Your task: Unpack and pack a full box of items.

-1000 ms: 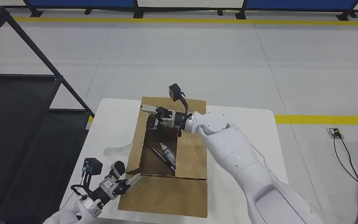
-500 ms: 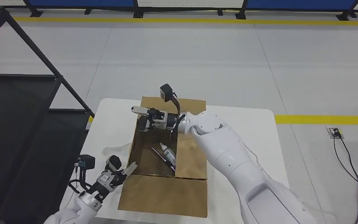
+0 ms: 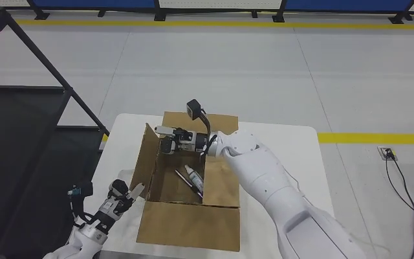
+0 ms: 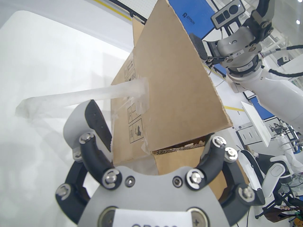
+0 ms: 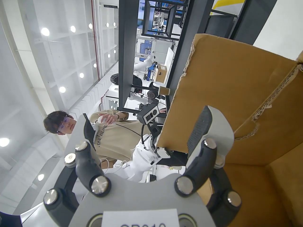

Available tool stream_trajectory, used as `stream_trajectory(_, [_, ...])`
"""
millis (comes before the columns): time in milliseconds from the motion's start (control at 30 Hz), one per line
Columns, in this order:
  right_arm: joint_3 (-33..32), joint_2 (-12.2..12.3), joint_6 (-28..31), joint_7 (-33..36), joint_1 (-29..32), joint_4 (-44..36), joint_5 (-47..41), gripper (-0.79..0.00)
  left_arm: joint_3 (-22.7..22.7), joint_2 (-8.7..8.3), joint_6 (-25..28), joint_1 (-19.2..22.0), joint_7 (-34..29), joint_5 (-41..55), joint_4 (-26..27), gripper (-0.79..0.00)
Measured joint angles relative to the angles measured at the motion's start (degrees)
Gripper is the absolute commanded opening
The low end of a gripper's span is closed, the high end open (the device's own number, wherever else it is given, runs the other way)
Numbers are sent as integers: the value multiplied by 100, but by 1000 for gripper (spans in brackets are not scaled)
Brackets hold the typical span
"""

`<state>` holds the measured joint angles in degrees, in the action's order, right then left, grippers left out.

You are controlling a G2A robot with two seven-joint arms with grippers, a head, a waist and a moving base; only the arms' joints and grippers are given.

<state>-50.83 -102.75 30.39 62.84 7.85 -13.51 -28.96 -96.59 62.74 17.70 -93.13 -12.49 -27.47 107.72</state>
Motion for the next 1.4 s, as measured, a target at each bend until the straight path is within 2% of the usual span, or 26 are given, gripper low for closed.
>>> stream_trajectory(500, [-196, 111, 35, -6, 53, -13, 98, 0, -205, 14, -56, -95, 34, 90, -87, 0])
stream_trajectory(1400, [-418, 180, 15, -24, 147, -101, 273, 0, -284, 58, -818, 207, -57, 76, -539, 0])
